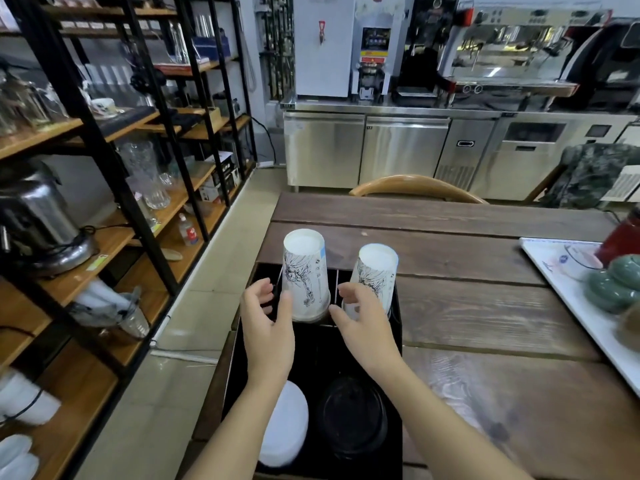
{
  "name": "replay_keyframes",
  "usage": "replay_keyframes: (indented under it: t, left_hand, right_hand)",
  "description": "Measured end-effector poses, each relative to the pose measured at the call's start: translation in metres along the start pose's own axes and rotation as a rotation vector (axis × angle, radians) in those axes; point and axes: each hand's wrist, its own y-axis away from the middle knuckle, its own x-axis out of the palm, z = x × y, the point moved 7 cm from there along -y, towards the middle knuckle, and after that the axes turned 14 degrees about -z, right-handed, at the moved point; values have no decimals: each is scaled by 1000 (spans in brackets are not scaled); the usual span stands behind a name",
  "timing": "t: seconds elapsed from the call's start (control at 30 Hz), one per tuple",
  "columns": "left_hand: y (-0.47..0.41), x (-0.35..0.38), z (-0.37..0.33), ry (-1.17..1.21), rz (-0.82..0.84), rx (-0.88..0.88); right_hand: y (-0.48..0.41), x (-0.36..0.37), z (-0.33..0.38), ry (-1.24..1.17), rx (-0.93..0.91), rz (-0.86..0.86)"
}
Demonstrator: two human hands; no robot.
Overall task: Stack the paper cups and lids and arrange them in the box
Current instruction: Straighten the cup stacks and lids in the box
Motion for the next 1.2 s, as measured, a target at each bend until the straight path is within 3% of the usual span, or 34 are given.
replay_keyframes:
  t: [0.13, 0.23, 0.37, 0.6, 0.8, 1.07, 1.2]
  left_hand:
    - [24, 3, 7, -124, 242, 114]
    - [40, 12, 23, -265, 438, 82]
    - [59, 19, 34, -393, 568, 88]
    - [77, 20, 45, -595, 682, 89]
    - [91, 21, 50, -635, 781, -1]
    - [113, 21, 62, -435, 788, -405]
    - [109, 22, 62, -462, 744, -311]
  right_hand:
    - [12, -21, -25, 48, 69, 66]
    - [25, -29, -45, 135, 126, 158]
    - [46, -27, -58, 260, 151, 283]
    - [72, -37, -64, 436, 131, 289]
    - [90, -42, -73, 447, 206, 281]
    - [92, -37, -68, 542, 254, 306]
    - [87, -37, -59, 611, 219, 311]
